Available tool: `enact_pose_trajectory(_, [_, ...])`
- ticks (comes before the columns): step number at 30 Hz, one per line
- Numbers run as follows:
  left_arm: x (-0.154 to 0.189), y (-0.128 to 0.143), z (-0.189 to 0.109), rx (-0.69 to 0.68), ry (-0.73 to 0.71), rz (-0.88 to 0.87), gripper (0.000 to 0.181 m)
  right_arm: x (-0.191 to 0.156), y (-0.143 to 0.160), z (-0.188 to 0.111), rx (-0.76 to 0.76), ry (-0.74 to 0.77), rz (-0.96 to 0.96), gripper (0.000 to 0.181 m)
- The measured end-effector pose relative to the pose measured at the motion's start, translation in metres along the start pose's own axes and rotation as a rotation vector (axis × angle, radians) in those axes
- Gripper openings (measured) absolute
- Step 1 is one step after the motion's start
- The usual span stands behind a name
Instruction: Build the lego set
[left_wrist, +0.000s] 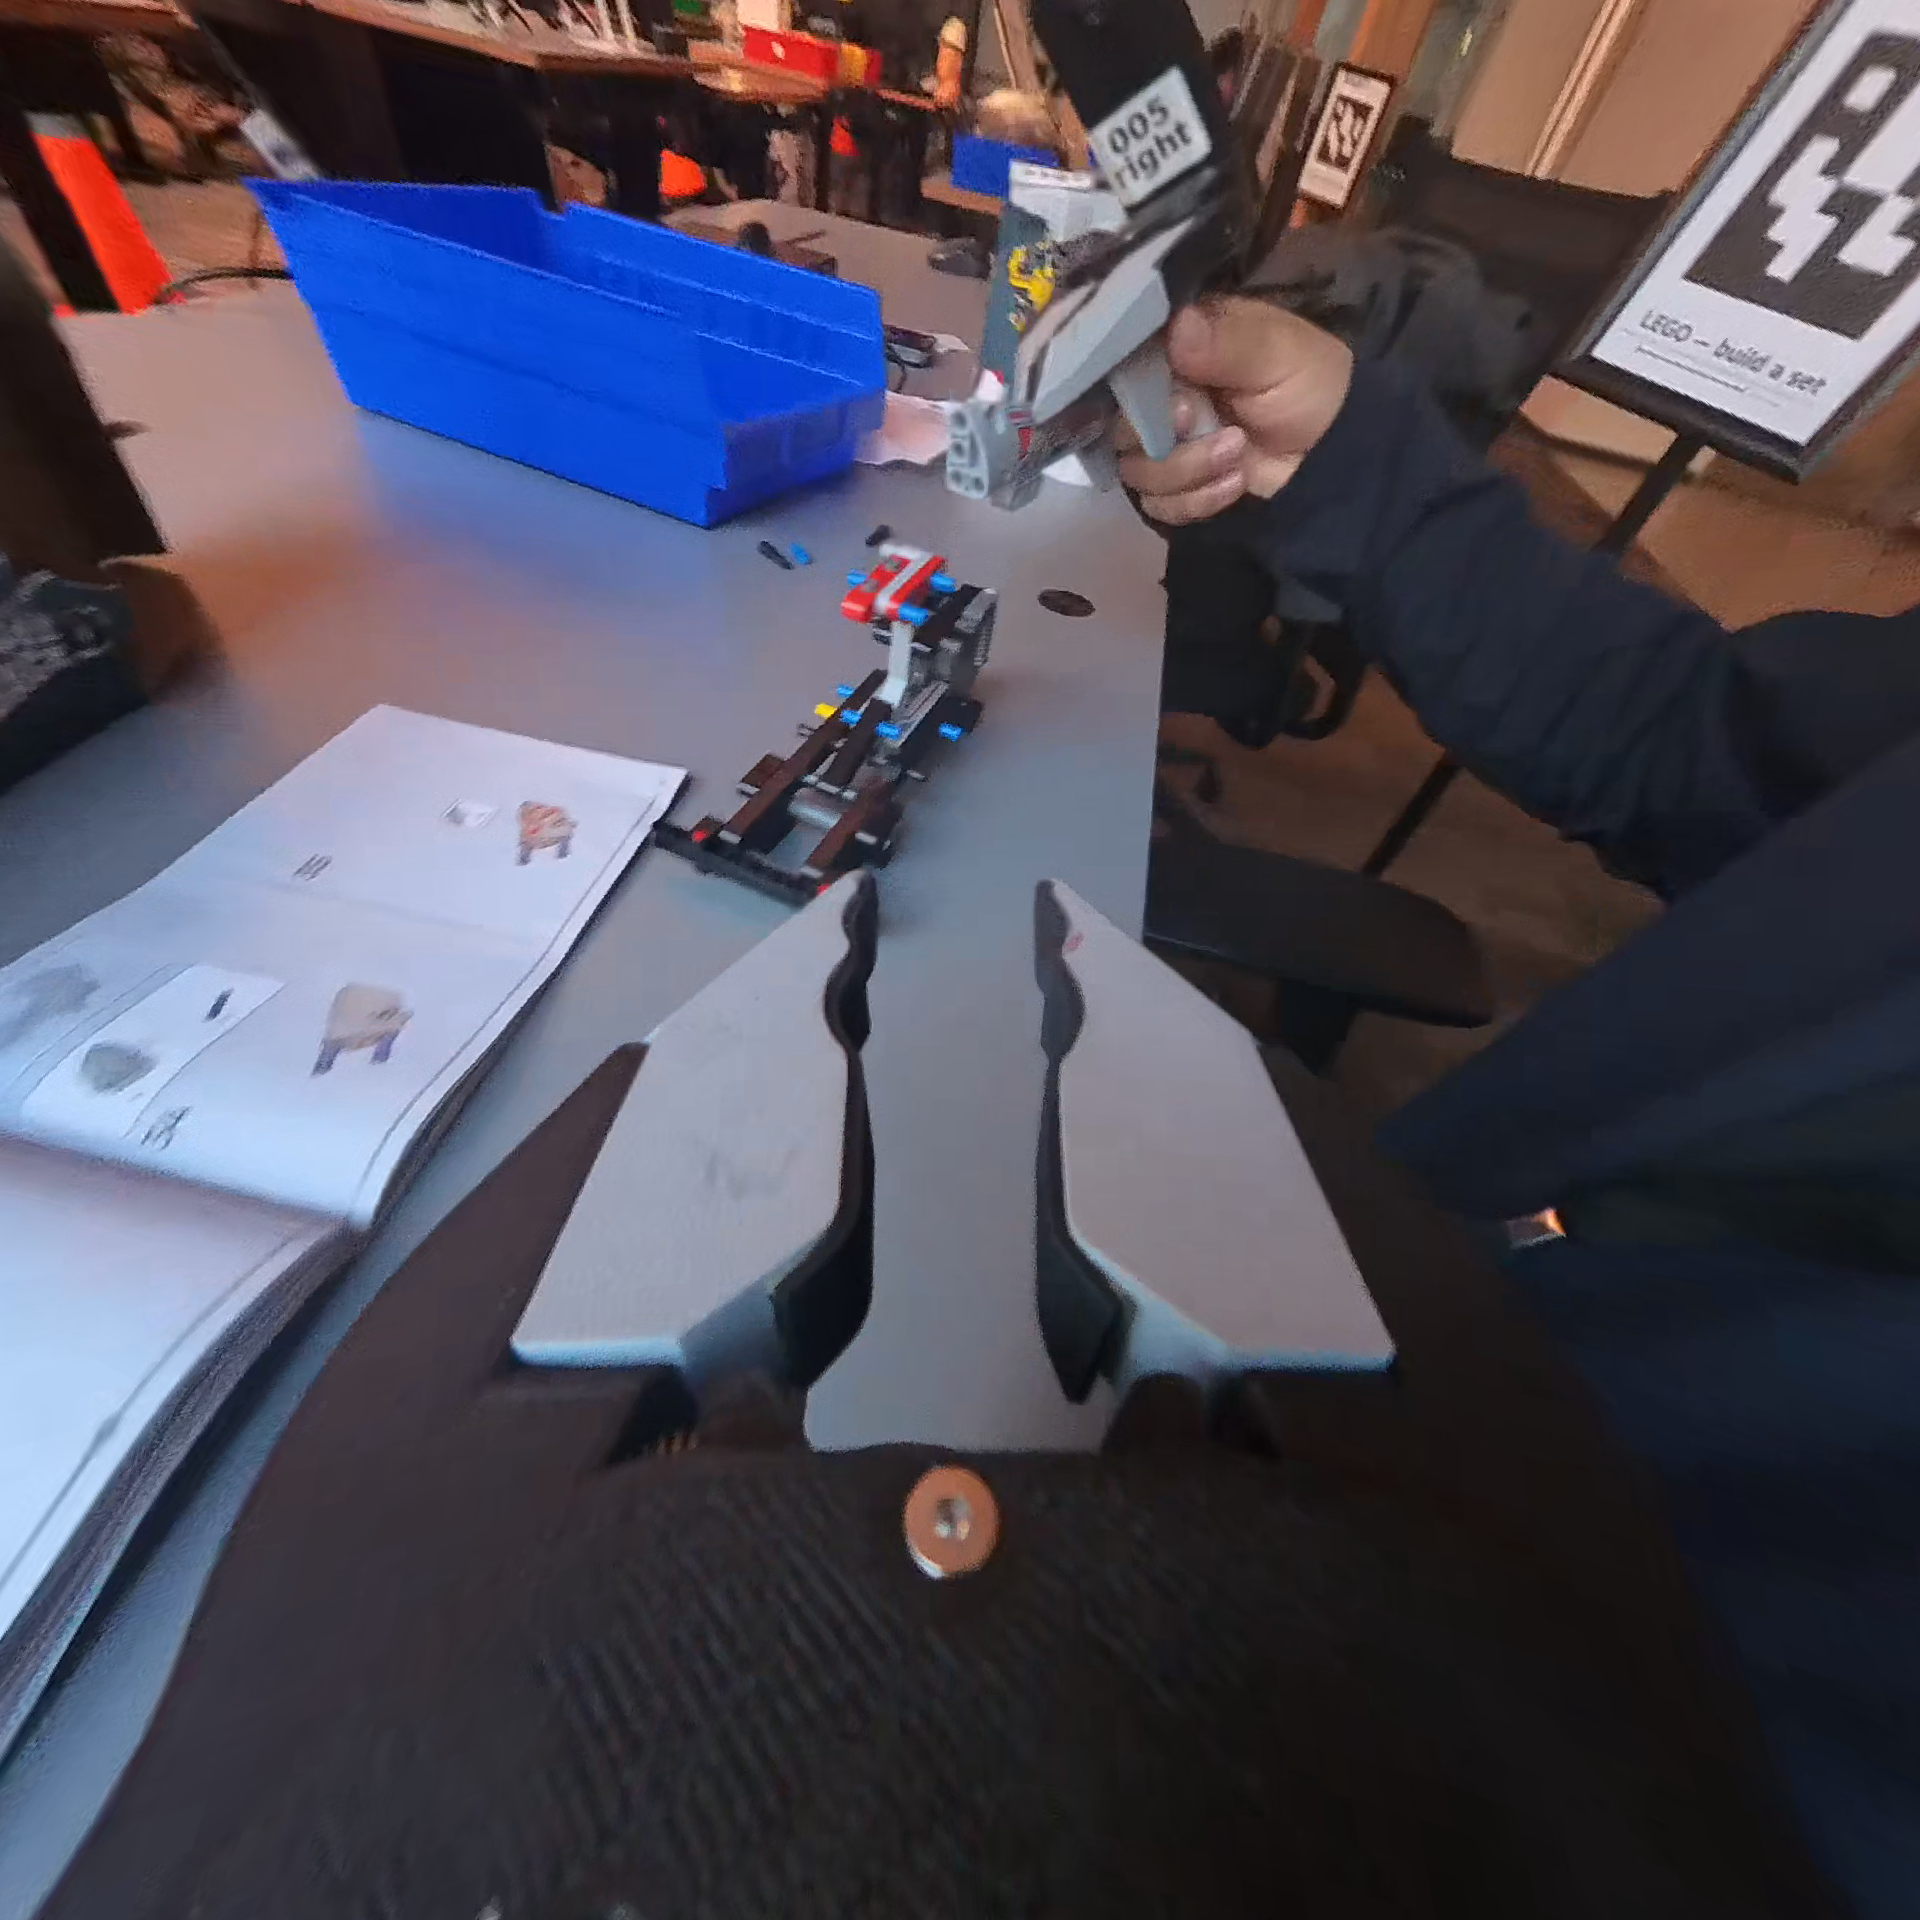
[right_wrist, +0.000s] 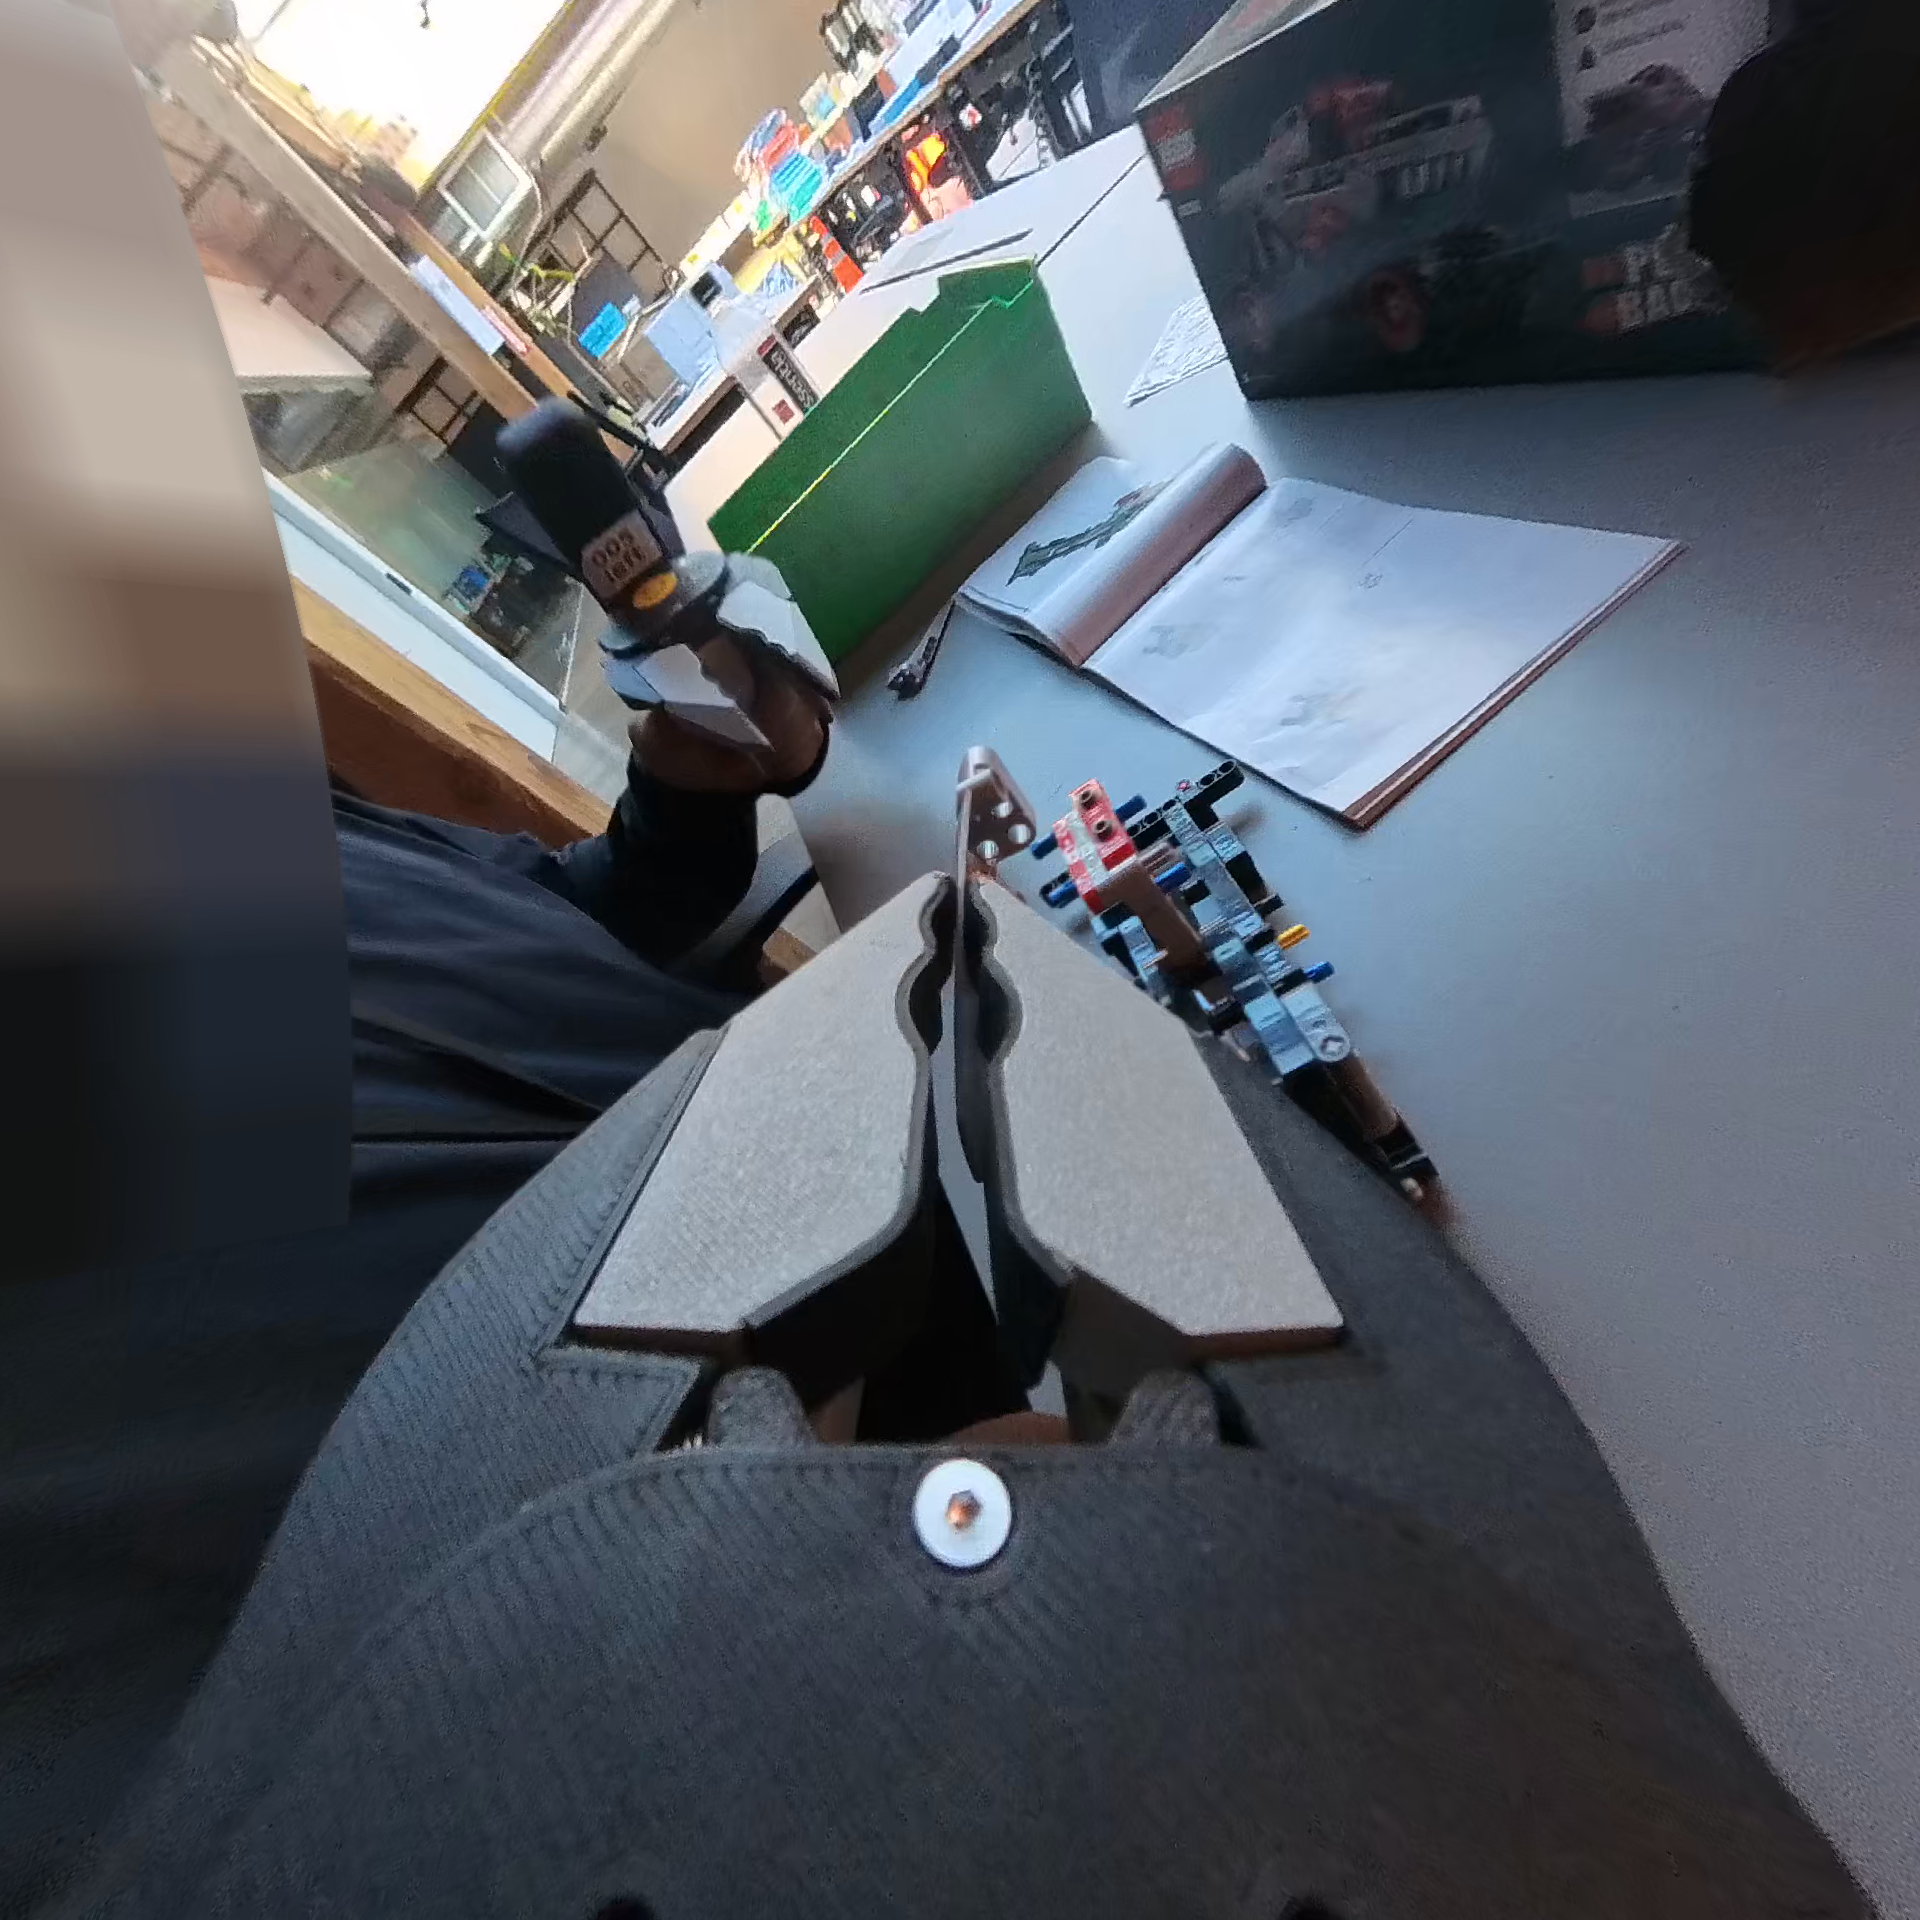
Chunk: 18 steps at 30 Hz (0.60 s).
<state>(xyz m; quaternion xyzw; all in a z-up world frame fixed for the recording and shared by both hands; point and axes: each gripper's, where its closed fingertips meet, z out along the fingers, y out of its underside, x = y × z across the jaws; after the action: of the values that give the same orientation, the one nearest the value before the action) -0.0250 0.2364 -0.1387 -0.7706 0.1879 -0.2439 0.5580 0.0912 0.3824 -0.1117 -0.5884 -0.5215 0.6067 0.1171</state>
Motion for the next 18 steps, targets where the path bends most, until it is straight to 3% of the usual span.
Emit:
enact_pose_trajectory(9, [0.030, -0.049, 0.099, -0.165, 0.110, 0.290, 0.024, -0.020, 0.011, 0.009, -0.099, -0.013, -0.143, 0.000])
enact_pose_trajectory(13, [0.026, -0.046, 0.135, -0.261, 0.164, 0.261, 0.020, -0.014, 0.017, 0.017, -0.166, 0.068, -0.191, 0.000])
enact_pose_trajectory(18, [0.023, -0.043, 0.144, -0.227, 0.211, 0.192, 0.000, -0.013, 0.022, 0.013, -0.170, 0.050, -0.179, 0.000])
